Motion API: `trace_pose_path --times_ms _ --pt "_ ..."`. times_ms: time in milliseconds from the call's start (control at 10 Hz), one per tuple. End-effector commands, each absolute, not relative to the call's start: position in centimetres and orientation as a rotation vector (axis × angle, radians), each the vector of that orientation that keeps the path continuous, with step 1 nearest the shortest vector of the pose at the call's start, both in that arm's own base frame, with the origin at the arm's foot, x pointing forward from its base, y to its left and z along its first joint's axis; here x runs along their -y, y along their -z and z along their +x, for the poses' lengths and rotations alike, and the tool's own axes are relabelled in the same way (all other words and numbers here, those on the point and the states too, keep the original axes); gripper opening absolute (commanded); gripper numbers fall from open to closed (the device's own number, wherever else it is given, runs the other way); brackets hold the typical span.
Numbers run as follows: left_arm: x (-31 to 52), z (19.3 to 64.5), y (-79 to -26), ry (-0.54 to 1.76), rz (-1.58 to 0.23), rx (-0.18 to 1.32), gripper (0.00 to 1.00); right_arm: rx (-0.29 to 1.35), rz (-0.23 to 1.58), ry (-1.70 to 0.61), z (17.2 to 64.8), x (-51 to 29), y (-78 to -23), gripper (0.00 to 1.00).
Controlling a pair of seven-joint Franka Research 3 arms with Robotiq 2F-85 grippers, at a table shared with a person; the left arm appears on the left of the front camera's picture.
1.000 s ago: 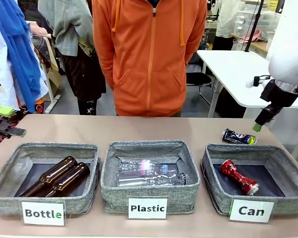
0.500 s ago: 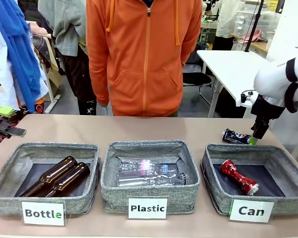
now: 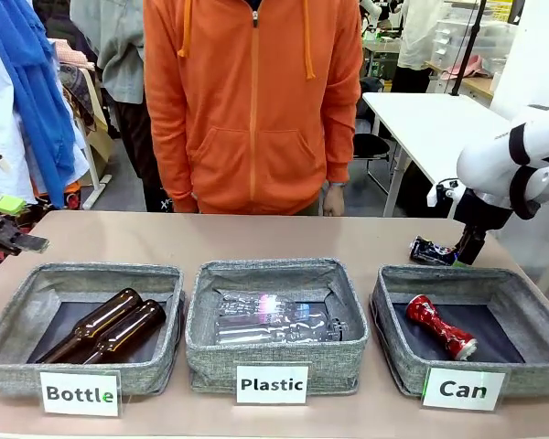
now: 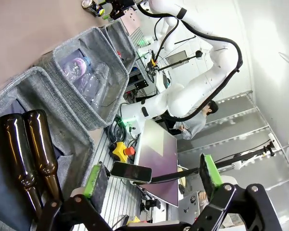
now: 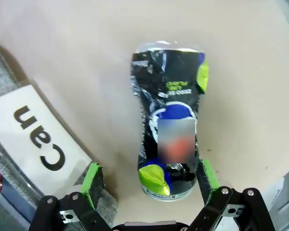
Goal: Sort the can waste into the basket.
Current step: Pick up the can waste from the table and place it in the right Fabric basket.
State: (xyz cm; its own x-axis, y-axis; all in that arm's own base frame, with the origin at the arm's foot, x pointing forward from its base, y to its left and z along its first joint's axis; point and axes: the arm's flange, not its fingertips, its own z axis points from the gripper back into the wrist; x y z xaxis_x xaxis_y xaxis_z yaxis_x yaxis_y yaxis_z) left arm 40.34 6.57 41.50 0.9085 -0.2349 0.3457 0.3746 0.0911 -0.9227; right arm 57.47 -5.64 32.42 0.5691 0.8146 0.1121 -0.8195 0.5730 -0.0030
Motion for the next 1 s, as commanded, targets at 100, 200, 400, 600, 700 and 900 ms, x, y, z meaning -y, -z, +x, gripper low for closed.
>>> trace_pose_path --times_ms 100,200,400,600,700,900 --pt "-6.5 40.1 -41.8 0.464 -1.404 0.111 1.00 0.145 -0.004 -0.905 56.9 6.4 -34.2 1.00" --pt "-6.5 40.1 -41.8 0.464 -1.404 0.111 1.00 0.148 -0.001 -0.907 57.0 6.3 -34.2 1.00" --pt "-6.5 40.1 -41.8 0.464 -1.404 0.111 1.00 0.133 -0.012 -0.894 57.6 6.6 -33.4 1.00" --pt "-6.5 40.1 -41.8 0.464 -1.404 0.111 1.00 0.141 -0.010 -0.878 58.2 6.7 -32.7 1.00" --pt "-6.5 40.1 -41.8 0.464 -1.404 0.111 1.00 0.145 0.016 -0.889 58.6 6.6 -32.4 1.00" --pt "-6.5 40.1 -41.8 0.464 -1.404 0.111 1.00 0.144 0.033 -0.891 59.4 6.6 -31.6 1.00"
